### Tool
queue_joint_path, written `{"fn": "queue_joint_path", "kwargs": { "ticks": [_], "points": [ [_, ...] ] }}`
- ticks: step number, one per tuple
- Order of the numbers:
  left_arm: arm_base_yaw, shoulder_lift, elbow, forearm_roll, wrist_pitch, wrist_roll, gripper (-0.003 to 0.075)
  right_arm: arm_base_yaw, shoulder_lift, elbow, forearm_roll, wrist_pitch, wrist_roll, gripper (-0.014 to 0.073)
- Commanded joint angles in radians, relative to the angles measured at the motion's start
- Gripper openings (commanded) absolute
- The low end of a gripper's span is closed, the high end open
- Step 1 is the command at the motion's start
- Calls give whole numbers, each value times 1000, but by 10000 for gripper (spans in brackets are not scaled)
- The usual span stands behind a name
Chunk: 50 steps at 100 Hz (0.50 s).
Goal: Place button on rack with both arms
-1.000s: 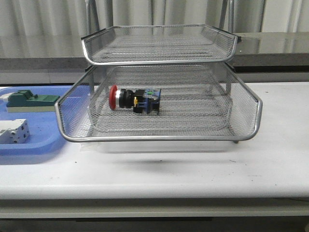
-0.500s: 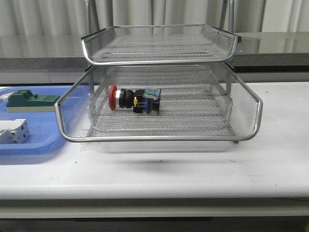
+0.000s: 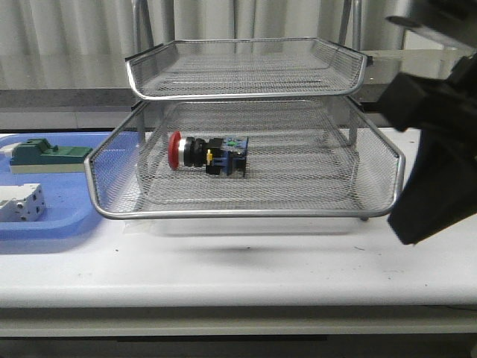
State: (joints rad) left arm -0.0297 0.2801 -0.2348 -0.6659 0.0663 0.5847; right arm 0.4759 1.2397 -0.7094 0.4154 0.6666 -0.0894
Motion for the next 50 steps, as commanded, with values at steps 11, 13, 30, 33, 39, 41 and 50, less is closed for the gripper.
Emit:
{"fn": "queue_joint_path", "kwargs": {
  "ticks": [11,13,30,33,39,41,50],
  "points": [
    [2,6,-29,-12,-66,-9,-20,100,51,-32,25,-149,-13,-60],
    [2,6,-29,-12,-66,-9,-20,106,59,-32,25,-162,-13,-57],
    [2,6,-29,-12,-66,-9,-20,173,119,-32,24,-257,-13,-58],
    [2,6,-29,-12,-66,-9,-20,183,130,-32,24,-272,-13,-58],
    [2,6,-29,-12,-66,-9,-20,206,154,-33,24,-301,-13,-58],
    [2,6,-29,-12,-66,-9,-20,210,161,-33,23,-313,-13,-58],
    [2,6,-29,-12,-66,-9,-20,238,190,-33,18,-361,-13,-58]
  ]
}}
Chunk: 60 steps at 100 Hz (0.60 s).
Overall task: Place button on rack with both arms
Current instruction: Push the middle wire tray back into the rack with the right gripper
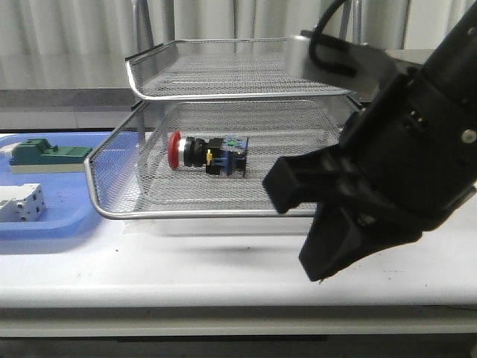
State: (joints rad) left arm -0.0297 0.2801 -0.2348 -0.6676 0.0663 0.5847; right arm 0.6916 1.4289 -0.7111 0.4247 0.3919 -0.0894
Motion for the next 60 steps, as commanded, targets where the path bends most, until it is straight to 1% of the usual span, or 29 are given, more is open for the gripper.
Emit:
{"fn": "queue_joint_path", "kwargs": {
  "ticks": [1,17,35,48,60],
  "points": [
    [2,6,-29,-10,-66,-9,-20,26,5,-31,6,-95,-13,-58],
    [2,6,-29,-10,-66,-9,-20,53,51,-32,-26,-189,-13,-58],
    [2,6,-29,-10,-66,-9,-20,54,79,-42,-69,-251,-13,-58],
    [2,6,-29,-10,-66,-9,-20,53,101,-68,-137,-281,-13,-58],
    [2,6,-29,-10,-66,-9,-20,50,138,-116,-182,-281,-13,-58]
  ]
}}
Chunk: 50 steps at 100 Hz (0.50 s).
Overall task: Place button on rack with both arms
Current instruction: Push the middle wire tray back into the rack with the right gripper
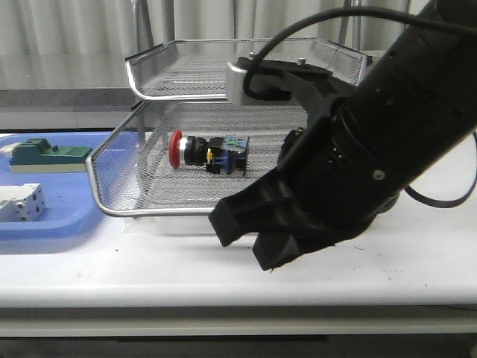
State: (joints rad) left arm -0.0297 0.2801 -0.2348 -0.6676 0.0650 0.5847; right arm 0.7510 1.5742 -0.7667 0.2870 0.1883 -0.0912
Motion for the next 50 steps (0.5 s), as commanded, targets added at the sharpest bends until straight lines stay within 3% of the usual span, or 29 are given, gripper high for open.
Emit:
{"fn": "queue_joint_path", "kwargs": {
  "ticks": [1,50],
  "points": [
    [2,6,-29,-10,-65,-9,-20,-10,-3,-64,-49,-78,-12,-58],
    [2,6,-29,-10,-65,-9,-20,-144,130,-299,-150,-68,-12,-58]
  ]
}}
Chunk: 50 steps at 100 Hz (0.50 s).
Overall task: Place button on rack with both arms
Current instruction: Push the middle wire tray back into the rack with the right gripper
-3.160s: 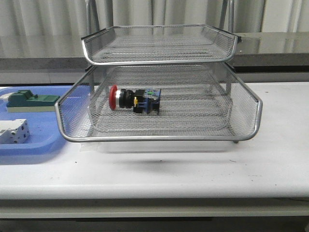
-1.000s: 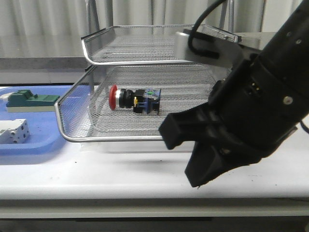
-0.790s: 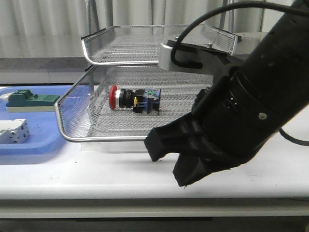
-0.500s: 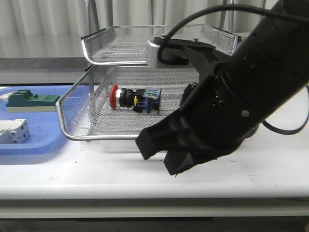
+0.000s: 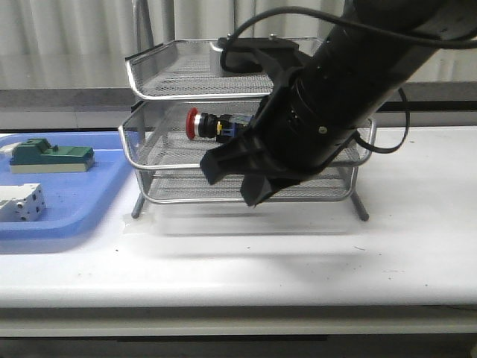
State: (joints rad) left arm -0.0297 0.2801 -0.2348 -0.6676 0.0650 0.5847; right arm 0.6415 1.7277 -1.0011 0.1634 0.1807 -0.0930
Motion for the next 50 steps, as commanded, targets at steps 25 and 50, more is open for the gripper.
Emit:
{"fn": "queue_joint_path", "kwargs": {
  "ticks": [25,50],
  "points": [
    [2,6,-29,-10,-65,-9,-20,-66,-17,-98,-28,-14,-10,-58],
    [2,6,-29,-10,-65,-9,-20,-66,-49,-98,-27,84,-6,-58]
  ]
}}
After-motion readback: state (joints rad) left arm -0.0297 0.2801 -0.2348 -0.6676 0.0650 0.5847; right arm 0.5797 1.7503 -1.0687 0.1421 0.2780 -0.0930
